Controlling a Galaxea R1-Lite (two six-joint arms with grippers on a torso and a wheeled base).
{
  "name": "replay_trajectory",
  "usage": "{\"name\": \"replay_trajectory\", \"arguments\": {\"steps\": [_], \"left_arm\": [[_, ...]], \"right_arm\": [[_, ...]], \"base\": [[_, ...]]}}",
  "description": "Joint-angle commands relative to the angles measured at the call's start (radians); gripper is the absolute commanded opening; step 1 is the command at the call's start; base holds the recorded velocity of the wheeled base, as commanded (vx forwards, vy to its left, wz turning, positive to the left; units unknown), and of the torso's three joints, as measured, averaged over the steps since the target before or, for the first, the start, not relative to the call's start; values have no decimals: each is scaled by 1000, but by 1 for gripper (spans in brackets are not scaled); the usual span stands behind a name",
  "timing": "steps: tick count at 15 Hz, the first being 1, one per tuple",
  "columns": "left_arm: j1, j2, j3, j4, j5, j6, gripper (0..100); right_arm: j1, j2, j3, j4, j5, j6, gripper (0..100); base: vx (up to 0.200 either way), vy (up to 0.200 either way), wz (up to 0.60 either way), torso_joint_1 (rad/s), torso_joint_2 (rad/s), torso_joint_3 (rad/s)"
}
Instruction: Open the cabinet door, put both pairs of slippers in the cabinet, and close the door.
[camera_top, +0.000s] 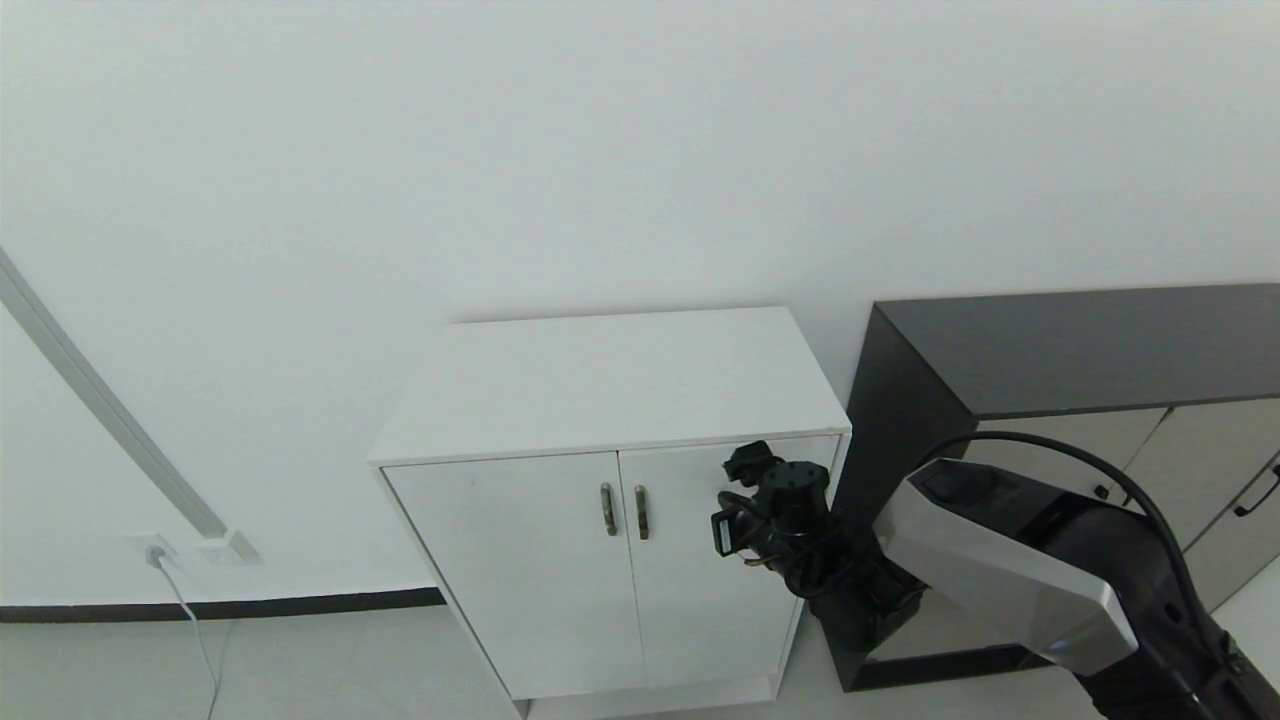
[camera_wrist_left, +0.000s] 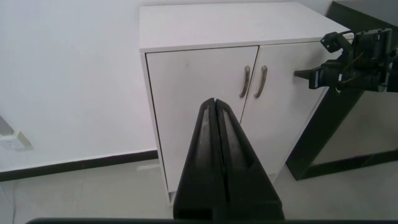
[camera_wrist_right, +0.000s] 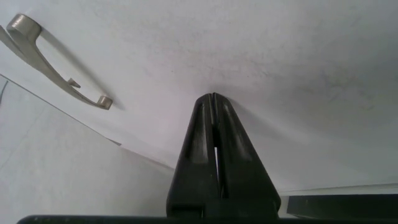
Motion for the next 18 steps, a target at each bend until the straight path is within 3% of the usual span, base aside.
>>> {"name": "replay_trajectory", "arguments": {"steps": [1,18], "left_arm": [[0,1,0,0,0,-1,0],[0,1,0,0,0,-1,0]], "right_arm": [[0,2,0,0,-1,0,0],[-13,10,-23,4,-20,-6,0]], "base": [[0,0,0,0,0,0],[0,0,0,0,0,0]]}}
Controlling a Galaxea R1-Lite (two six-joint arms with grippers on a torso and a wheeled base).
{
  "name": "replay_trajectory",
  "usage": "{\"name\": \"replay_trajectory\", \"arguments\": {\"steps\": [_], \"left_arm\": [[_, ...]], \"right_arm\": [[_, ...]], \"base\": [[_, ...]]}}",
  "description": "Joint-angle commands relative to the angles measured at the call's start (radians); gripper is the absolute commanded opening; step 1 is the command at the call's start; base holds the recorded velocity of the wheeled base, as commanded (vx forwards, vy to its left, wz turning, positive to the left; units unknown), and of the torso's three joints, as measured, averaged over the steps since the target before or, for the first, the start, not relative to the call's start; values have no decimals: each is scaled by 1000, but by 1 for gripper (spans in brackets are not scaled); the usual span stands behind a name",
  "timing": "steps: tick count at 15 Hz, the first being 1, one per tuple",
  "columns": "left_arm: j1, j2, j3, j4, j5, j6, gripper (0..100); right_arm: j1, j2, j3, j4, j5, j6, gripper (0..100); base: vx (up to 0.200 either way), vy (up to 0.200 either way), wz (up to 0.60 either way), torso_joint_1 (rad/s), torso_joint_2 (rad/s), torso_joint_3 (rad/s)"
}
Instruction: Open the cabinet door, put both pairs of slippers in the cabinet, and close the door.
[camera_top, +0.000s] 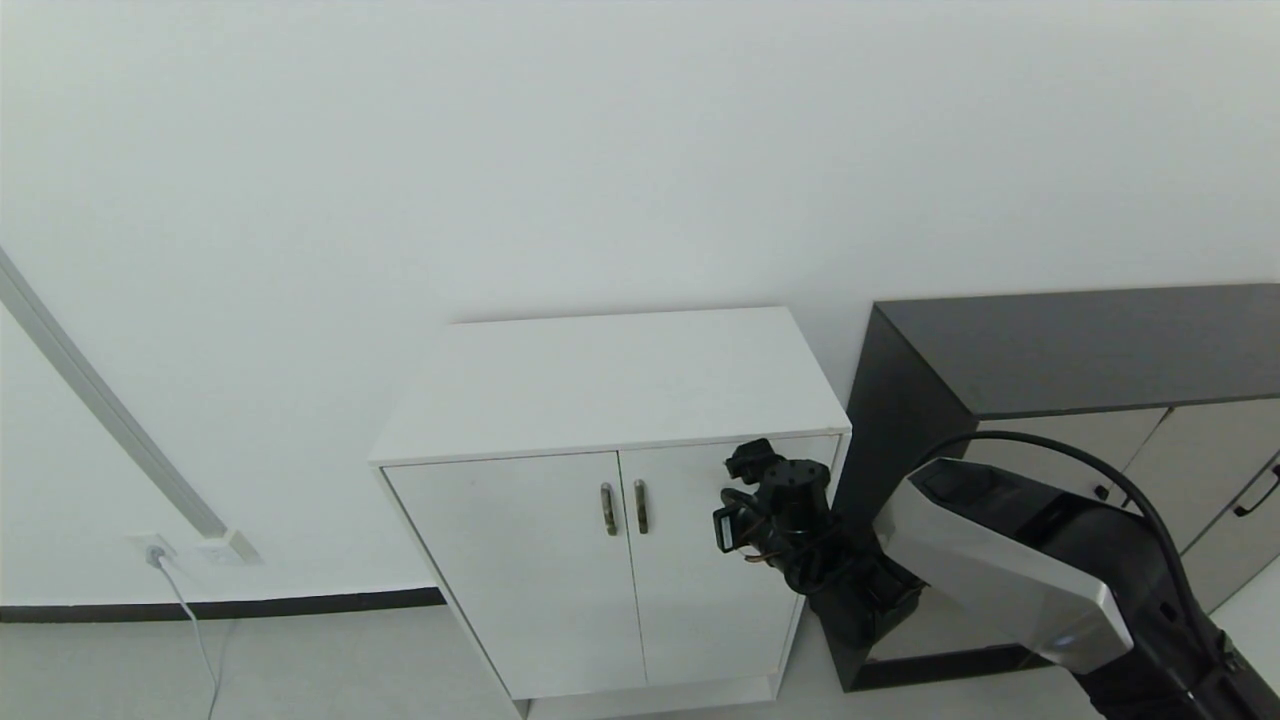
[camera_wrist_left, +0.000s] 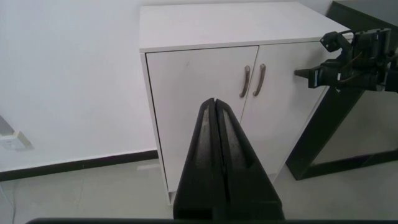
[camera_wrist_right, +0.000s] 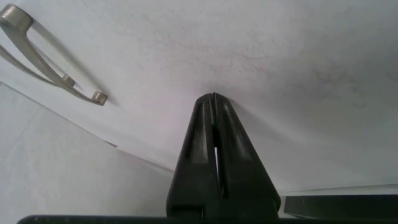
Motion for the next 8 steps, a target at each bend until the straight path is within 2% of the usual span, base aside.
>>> {"name": "replay_trajectory", "arguments": {"steps": [1,5,8], "left_arm": [[0,1,0,0,0,0,0],[0,1,0,0,0,0,0],[0,1,0,0,1,0,0]], "right_arm": [[-5,6,-6,-1,-3,0,0],[-2,-6,7,-7,-9,0,0],[7,-49,97,-62,-50,0,0]], "base": [[0,0,0,0,0,0],[0,0,0,0,0,0],[0,0,0,0,0,0]]}}
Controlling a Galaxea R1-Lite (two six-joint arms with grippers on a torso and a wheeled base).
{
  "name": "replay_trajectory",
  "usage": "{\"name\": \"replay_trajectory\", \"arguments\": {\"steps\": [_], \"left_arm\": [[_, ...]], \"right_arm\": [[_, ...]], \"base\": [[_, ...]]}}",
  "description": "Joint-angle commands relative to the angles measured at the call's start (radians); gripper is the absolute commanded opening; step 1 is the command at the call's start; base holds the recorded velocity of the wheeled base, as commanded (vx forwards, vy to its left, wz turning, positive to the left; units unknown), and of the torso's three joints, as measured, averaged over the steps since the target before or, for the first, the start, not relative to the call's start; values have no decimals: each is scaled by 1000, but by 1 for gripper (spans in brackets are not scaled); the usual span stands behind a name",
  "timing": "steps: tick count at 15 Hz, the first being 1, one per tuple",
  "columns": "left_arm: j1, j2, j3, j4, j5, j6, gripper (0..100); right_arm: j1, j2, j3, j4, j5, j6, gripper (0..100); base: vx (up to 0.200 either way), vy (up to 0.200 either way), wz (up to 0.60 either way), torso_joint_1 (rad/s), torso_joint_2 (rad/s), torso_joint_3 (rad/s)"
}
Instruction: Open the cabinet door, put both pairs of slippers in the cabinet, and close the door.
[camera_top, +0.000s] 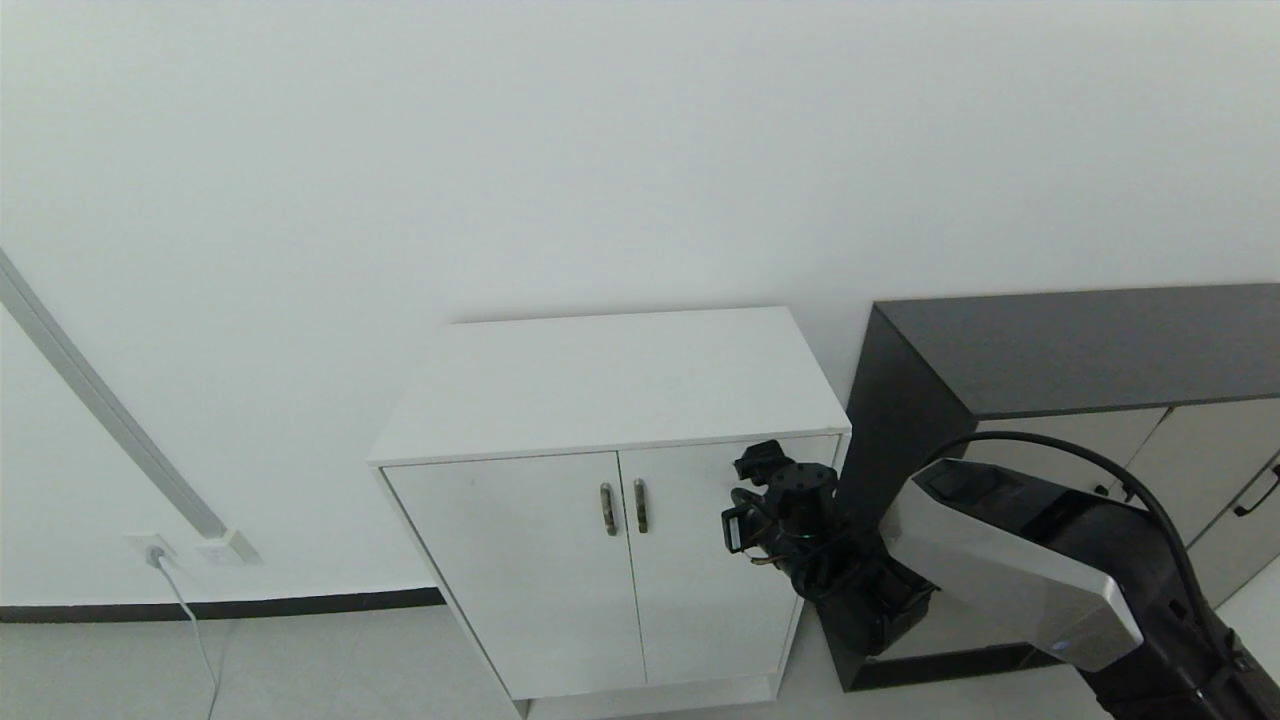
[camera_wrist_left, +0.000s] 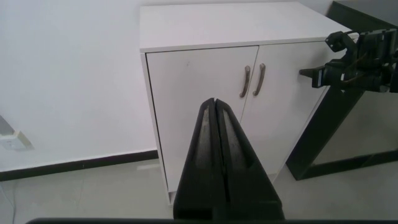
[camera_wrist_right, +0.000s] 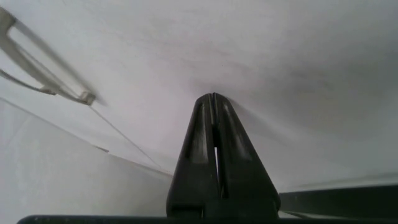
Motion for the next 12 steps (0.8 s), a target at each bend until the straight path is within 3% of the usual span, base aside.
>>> {"name": "replay_trajectory", "arguments": {"steps": [1,7,12], "left_arm": [[1,1,0,0,-1,0,0],[0,1,0,0,-1,0,0],[0,1,0,0,-1,0,0]], "right_arm": [[8,-60,100,-48,-4,-2,0],[-10,-254,440,-214,-64,-2,0],[-102,-453,778,-358,-95,-17,0]], "base": [[0,0,0,0,0,0],[0,0,0,0,0,0],[0,0,0,0,0,0]]}}
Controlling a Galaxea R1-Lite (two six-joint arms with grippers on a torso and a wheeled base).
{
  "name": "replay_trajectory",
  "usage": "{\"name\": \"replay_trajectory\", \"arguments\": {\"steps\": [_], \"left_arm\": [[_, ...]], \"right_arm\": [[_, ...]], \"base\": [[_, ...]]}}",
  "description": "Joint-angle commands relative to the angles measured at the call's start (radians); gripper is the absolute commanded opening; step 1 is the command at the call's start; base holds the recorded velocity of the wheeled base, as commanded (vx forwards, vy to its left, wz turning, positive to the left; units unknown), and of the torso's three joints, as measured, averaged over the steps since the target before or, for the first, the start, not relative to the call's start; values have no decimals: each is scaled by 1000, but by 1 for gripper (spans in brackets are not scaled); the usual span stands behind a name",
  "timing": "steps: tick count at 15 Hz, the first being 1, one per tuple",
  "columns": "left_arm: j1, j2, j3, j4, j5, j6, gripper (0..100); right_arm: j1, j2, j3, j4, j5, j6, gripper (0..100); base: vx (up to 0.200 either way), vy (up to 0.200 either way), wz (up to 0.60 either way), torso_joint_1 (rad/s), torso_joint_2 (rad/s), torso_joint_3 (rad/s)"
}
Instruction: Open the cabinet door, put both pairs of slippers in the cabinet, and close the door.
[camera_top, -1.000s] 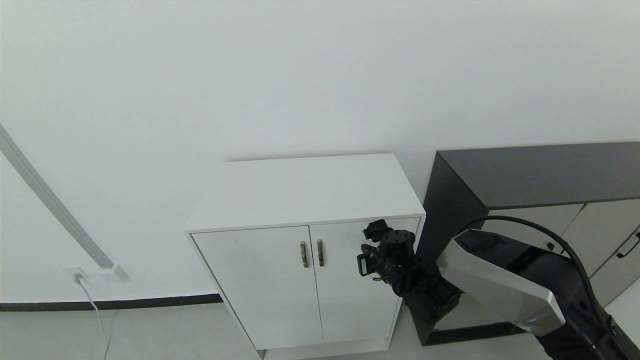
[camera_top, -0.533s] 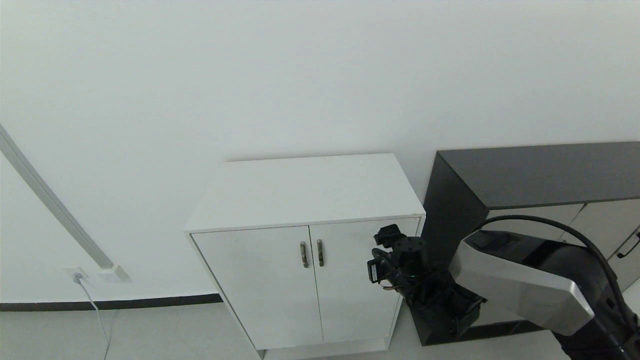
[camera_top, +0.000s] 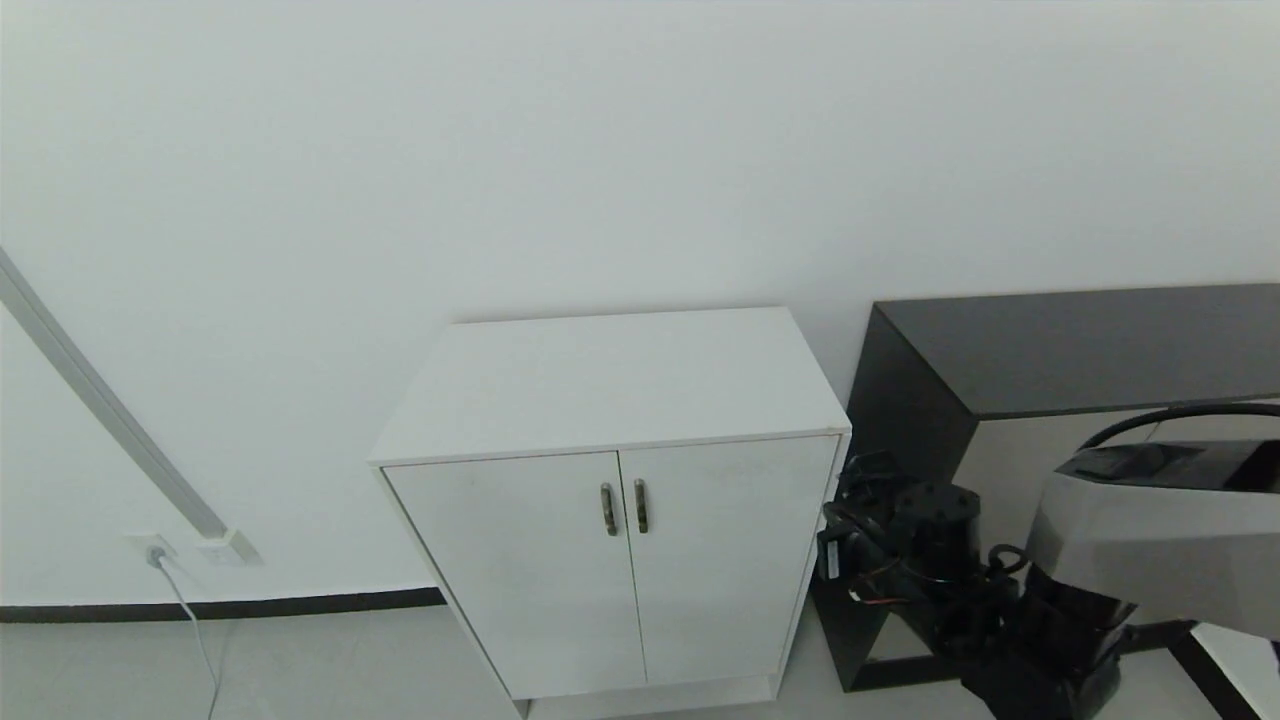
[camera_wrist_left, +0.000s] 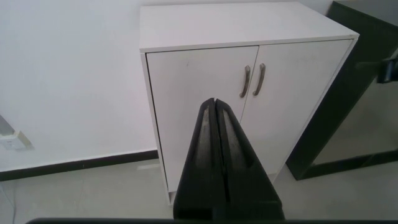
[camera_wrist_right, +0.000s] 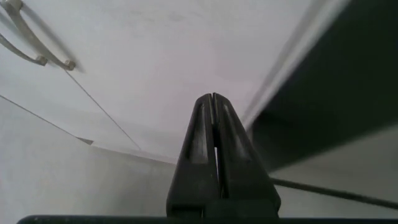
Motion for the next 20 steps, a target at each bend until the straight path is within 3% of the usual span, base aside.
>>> {"name": "replay_trajectory", "arguments": {"steps": [1,6,12,14,18,20], "left_arm": [[0,1,0,0,0,-1,0],[0,1,0,0,0,-1,0],[0,1,0,0,0,-1,0],[0,1,0,0,0,-1,0],[0,1,0,0,0,-1,0],[2,1,0,0,0,-1,0]], "right_arm": [[-75,-137,161,-64,-16,-27,0],[-210,-288,420,-187,-14,-95,0],[-215,-492,615,-187,-7,-87,0],[-230,-576,615,-173,-10,-81,0],[-239,-831,615,113,-4,-78,0],[-239,-1016,615,343,10,-78,0]], "base": [[0,0,0,0,0,0],[0,0,0,0,0,0],[0,0,0,0,0,0],[0,0,0,0,0,0],[0,0,0,0,0,0],[0,0,0,0,0,0]]}}
